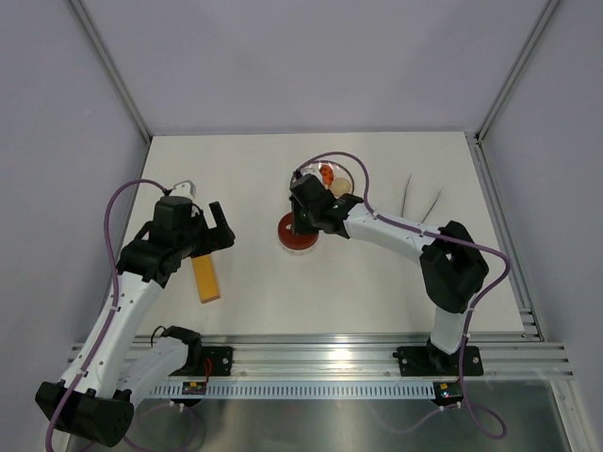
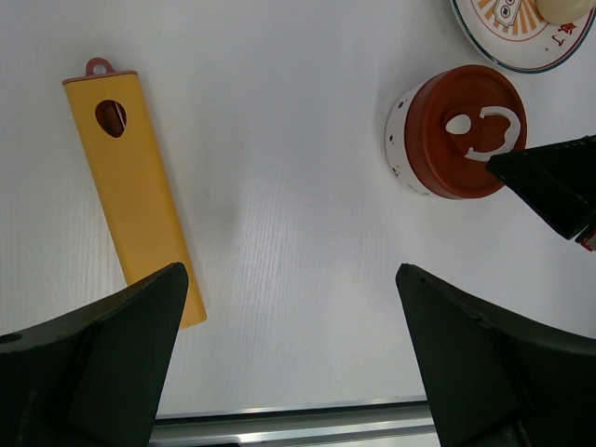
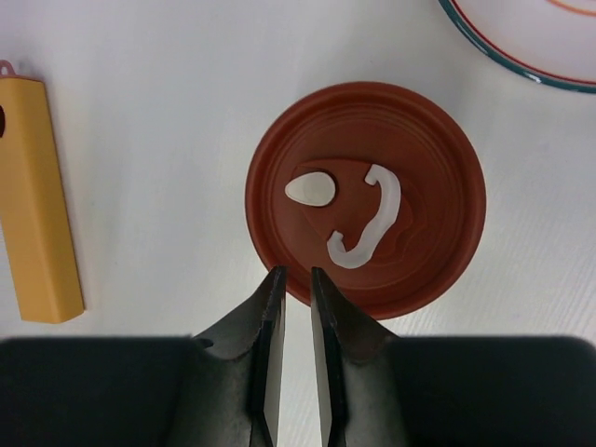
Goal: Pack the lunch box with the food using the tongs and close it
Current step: Adjust the box lid on the packing box.
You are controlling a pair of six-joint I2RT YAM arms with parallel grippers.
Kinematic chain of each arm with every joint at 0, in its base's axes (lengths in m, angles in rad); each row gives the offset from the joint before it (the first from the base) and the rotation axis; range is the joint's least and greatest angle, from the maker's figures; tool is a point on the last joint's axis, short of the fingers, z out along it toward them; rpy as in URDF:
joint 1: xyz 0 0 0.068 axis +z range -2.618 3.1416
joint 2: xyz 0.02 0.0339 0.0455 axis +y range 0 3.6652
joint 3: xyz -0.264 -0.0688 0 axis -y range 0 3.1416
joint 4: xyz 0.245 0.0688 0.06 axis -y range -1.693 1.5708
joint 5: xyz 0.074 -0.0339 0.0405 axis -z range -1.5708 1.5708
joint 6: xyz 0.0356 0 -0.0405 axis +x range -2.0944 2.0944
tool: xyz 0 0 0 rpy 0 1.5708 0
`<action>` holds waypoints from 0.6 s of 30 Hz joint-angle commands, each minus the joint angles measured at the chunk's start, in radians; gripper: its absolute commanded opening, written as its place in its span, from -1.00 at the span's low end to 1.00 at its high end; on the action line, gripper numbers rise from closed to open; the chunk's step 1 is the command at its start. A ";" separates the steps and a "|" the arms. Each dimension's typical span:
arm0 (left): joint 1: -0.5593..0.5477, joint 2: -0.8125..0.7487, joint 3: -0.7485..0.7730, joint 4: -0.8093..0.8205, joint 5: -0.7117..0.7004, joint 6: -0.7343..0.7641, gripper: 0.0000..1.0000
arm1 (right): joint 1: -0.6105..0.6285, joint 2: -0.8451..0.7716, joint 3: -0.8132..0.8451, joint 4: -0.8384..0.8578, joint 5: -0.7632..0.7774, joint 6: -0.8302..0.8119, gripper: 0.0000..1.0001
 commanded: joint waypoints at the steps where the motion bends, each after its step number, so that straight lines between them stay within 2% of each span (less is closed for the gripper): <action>1: 0.000 -0.012 0.003 0.027 -0.017 0.012 0.98 | 0.010 -0.009 0.100 0.008 0.006 -0.048 -0.53; 5: 0.000 -0.017 0.001 0.024 -0.017 0.014 0.98 | -0.005 0.040 0.117 -0.018 0.057 -0.035 -0.55; 12: 0.000 -0.009 -0.001 0.029 -0.012 0.015 0.98 | -0.050 0.084 0.039 -0.042 0.092 0.039 -0.64; 18: 0.000 -0.009 -0.011 0.041 0.003 0.006 0.98 | -0.048 0.020 0.029 -0.053 0.072 0.039 -0.66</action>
